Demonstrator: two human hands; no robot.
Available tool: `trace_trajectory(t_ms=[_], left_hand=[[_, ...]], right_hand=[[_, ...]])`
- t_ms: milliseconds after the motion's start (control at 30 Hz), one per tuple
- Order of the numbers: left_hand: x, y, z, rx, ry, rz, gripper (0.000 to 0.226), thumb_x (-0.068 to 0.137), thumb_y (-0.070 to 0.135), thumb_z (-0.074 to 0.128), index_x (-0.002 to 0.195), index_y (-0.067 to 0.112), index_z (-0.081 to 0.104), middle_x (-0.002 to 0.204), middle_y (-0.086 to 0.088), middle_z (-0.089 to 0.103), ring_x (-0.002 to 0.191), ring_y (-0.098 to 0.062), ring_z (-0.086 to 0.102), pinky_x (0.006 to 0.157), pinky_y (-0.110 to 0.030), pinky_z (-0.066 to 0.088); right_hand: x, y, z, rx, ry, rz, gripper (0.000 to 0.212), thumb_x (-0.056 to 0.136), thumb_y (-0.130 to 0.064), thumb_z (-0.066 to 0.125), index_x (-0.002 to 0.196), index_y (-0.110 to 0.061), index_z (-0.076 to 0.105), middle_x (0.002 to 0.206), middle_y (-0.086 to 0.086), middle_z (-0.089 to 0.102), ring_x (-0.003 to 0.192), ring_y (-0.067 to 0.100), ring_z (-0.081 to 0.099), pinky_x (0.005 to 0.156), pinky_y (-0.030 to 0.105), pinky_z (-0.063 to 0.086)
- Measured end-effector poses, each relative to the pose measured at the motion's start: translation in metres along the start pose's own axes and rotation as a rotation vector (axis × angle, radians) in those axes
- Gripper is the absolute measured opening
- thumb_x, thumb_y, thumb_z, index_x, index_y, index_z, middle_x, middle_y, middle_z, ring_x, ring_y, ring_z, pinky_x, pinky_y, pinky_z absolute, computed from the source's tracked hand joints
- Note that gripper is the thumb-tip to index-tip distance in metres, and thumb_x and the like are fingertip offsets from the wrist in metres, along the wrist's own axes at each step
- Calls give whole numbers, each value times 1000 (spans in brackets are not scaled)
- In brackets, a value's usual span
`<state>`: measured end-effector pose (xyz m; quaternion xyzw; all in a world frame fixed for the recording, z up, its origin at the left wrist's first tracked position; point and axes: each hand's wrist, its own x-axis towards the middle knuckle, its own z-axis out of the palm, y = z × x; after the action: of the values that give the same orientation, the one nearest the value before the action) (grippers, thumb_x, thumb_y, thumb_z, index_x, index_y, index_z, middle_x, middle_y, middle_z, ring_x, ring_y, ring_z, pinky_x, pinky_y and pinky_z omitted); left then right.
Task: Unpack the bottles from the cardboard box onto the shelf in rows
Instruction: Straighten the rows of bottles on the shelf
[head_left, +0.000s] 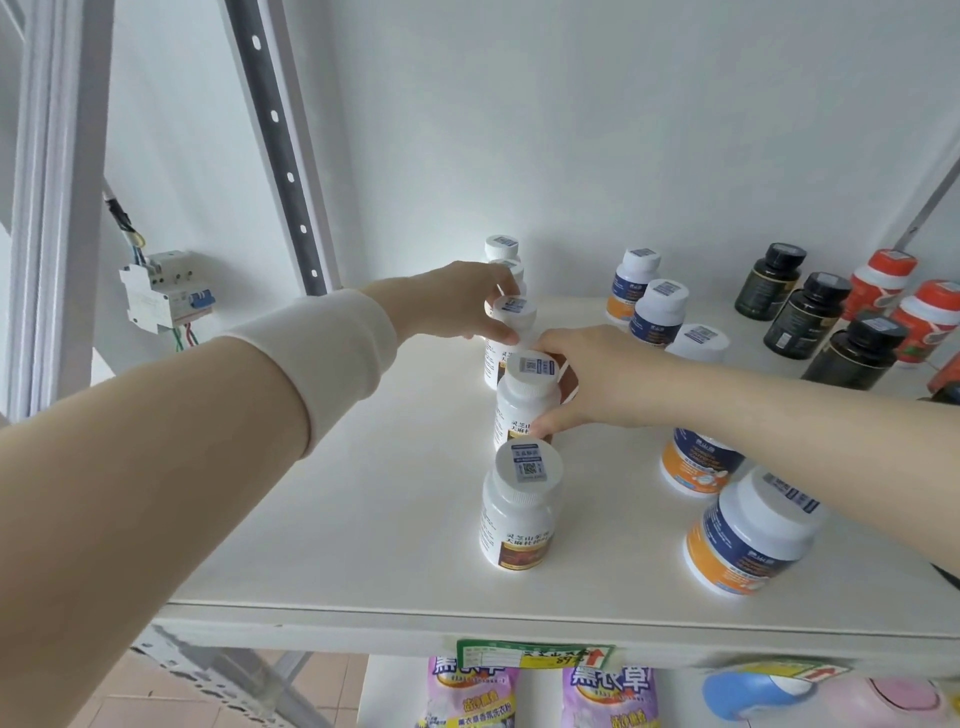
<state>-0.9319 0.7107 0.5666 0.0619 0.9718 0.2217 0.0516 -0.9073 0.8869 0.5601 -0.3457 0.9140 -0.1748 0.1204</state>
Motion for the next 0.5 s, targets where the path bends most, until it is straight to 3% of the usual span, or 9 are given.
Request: trace_trajectory(t_ms=[100,233,400,500], left_hand=[[1,-2,-5,-12,-43,-9,36,82,28,69,112,27,50,121,8,54,85,-22,67,60,-19,39],[1,-1,-8,-17,-91,-7,33,83,26,68,107,31,45,120,11,53,93,-20,69,77,-24,43],[2,0,-9,4,-121,5,32,83,24,67,104,33,45,103,24,51,95,-15,66,80,-23,42],[3,-1,-9,21,-134,5,28,84,25,66,90,41,45,97,30,49,95,-13,67,91,-31,45]], right_hand=[[-1,0,0,9,-10,-13,50,69,-32,80,110,-20,55,99,-8,59,89,12,57,66,16,41],[-2,-1,2,4,-5,-15,44,69,-34,80,103,-25,52,95,-12,57,82,6,54,57,2,37],[-4,0,4,27,0,-13,46,71,-32,78,109,-22,52,98,-10,57,87,9,54,60,4,34],[-5,-1,4,10,-7,-12,42,72,-33,77,102,-24,48,97,-9,56,88,11,55,61,6,34]])
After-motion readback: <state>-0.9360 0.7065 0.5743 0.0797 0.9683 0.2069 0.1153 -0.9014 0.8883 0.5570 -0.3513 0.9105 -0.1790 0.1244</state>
